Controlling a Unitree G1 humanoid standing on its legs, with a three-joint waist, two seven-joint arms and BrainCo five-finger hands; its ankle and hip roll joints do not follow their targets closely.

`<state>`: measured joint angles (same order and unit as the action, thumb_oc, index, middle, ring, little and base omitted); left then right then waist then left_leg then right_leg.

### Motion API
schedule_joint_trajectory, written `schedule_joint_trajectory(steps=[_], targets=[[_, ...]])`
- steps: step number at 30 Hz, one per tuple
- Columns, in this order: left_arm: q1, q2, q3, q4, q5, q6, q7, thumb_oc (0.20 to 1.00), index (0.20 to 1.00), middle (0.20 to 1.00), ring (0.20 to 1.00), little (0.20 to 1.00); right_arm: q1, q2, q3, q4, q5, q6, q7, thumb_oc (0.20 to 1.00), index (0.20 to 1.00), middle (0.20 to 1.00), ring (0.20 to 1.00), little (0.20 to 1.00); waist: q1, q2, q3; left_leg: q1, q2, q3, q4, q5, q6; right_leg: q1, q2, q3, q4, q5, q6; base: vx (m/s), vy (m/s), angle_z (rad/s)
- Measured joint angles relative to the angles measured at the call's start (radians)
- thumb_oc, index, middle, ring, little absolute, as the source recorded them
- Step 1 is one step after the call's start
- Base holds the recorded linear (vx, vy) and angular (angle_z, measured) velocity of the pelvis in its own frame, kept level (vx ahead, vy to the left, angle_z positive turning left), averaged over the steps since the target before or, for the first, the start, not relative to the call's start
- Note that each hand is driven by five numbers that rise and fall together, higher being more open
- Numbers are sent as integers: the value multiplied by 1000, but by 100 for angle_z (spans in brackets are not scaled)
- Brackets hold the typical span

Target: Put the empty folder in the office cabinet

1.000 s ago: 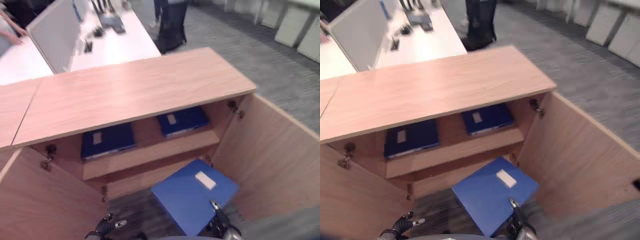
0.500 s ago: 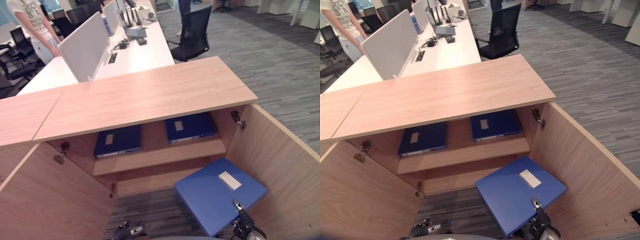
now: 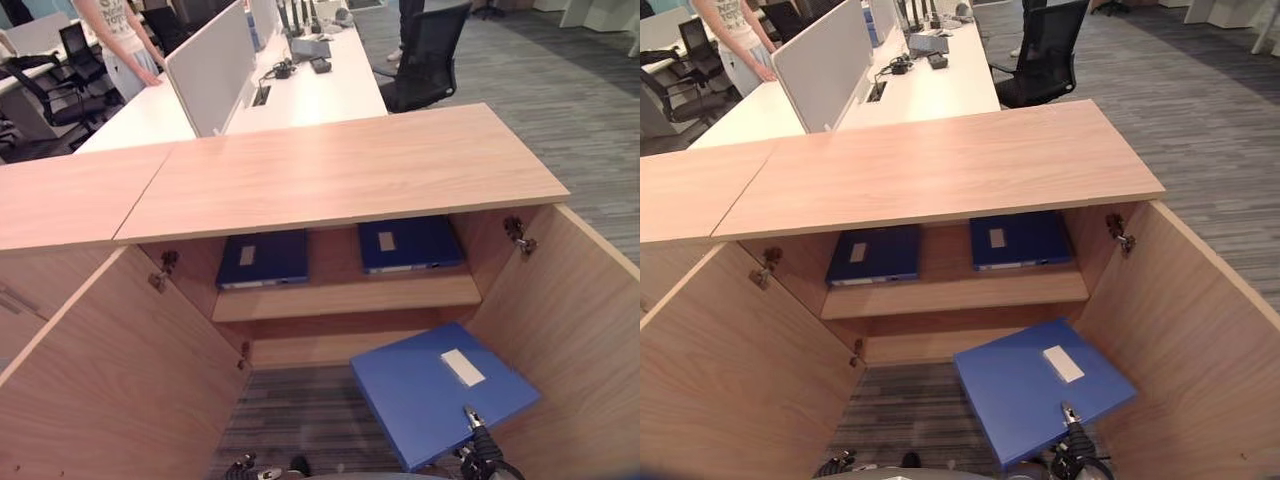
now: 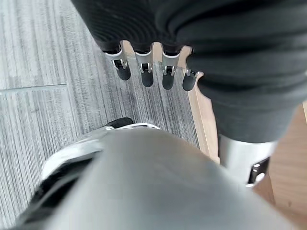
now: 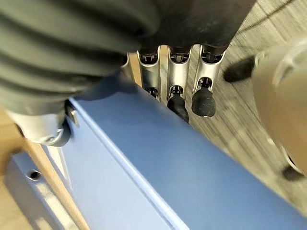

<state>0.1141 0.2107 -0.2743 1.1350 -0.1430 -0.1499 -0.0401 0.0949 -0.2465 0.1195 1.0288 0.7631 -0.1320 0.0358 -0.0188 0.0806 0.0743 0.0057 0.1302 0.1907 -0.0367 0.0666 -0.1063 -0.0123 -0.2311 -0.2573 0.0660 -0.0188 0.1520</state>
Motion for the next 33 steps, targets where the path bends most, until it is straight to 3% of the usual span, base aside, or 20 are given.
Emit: schedule_joint_trajectory(steps=[4,6,11,12,13,16,19,22,23,24,25,26,28,29,32,33], targets=[[-4,20,-1,-18,14,-1,-8,1000,1000,1000,1000,1000,7,21,-8,6,-7,15,3,200,200,200,200,200,2,-41,-23,34,-46,24,-43,9,31,23,-25,20,-55,61,3,69,189,-8],[-9,37,0,-50,14,-1,-15,1000,1000,1000,1000,1000,-1,29,-16,4,-7,15,3,200,200,200,200,200,0,-61,-26,43,-75,33,-54,-1,52,20,-47,26,-44,71,21,32,261,-7],[10,74,-13,-271,12,1,-16,1000,1000,1000,1000,1000,-55,32,-13,32,-7,21,5,200,200,200,200,200,0,-73,24,57,-92,46,-59,-26,77,-73,-88,53,168,77,27,-13,132,-6],[9,79,-19,-299,12,-4,-20,1000,1000,1000,1000,1000,-70,32,-16,37,-7,22,3,200,200,200,200,200,0,-62,37,65,-93,46,-61,-27,79,-111,-93,58,234,98,39,87,107,-24],[6,73,-20,-314,11,-10,-20,1000,1000,1000,1000,1000,-100,30,-19,43,-7,26,-1,200,200,200,200,200,10,-37,69,77,-77,52,-57,-35,97,-188,-103,50,351,175,75,105,55,-25],[36,77,-22,-302,12,19,-22,1000,1000,1000,1000,1000,-96,34,-27,33,-4,19,-10,200,200,200,200,200,-2,-41,75,105,-81,52,-63,-43,110,-213,-117,16,413,152,93,168,-10,-7],[62,82,-38,-304,12,30,-30,1000,1000,1000,1000,1000,-94,32,-47,33,-2,25,-15,200,200,200,200,200,-1,-56,71,107,-92,47,-63,-51,113,-202,-103,14,290,111,99,196,-106,7],[87,80,-44,-317,13,31,-48,1000,1000,1000,1000,1000,-92,33,-48,37,2,26,-17,200,200,200,200,200,-10,-57,71,108,-93,40,-63,-61,98,-175,-77,13,2,114,100,142,-137,15],[80,80,-35,-234,20,13,-57,1000,1000,1000,1000,1000,-81,44,-53,43,4,28,-17,200,200,200,200,200,-34,-74,64,122,-96,17,-63,-64,81,-156,-72,24,-88,117,95,148,-162,45],[81,89,-34,-203,26,16,-56,1000,1000,1000,1000,1000,-70,57,-62,43,6,27,-18,200,200,200,200,200,-40,-90,59,132,-101,8,-63,-71,65,-145,-75,25,-89,106,90,110,-114,46],[76,85,-29,-140,36,13,-54,1000,1000,1000,1000,1000,-58,59,-68,47,10,26,-17,200,200,200,200,200,-47,-87,57,155,-89,3,-63,-82,49,-131,-68,31,-86,181,49,64,-70,21],[65,63,-11,-66,40,5,-53,1000,1000,1000,1000,1000,-50,52,-78,62,10,25,-14,200,200,200,200,200,-54,-68,46,166,-60,-4,-63,-93,33,-114,-43,20,-90,196,36,76,-130,10],[86,30,-1,-73,42,6,-37,1000,1000,1000,1000,1000,-28,12,-86,74,31,20,-14,200,200,200,200,200,-49,9,1,165,9,-14,-52,-105,24,-87,36,10,-133,206,-1,114,-208,5],[84,16,-1,-75,42,1,-36,1000,1000,1000,1000,1000,-25,-4,-94,73,38,19,-14,200,200,200,200,200,-45,24,-7,152,20,-17,-37,-102,20,-75,52,5,-155,212,-8,82,-165,6],[66,11,1,-76,43,-18,-39,1000,1000,1000,1000,1000,-26,-33,-96,73,41,18,-14,200,200,200,200,200,-41,42,-9,144,45,-31,11,-80,0,-67,76,-7,-161,203,-42,65,-204,-1],[65,16,0,-75,43,-20,-39,1000,1000,1000,1000,1000,-25,-36,-97,72,41,17,-12,200,200,200,200,200,-45,27,-3,133,47,-44,54,-80,-2,-55,73,-9,-161,194,-47,32,-123,-9]])
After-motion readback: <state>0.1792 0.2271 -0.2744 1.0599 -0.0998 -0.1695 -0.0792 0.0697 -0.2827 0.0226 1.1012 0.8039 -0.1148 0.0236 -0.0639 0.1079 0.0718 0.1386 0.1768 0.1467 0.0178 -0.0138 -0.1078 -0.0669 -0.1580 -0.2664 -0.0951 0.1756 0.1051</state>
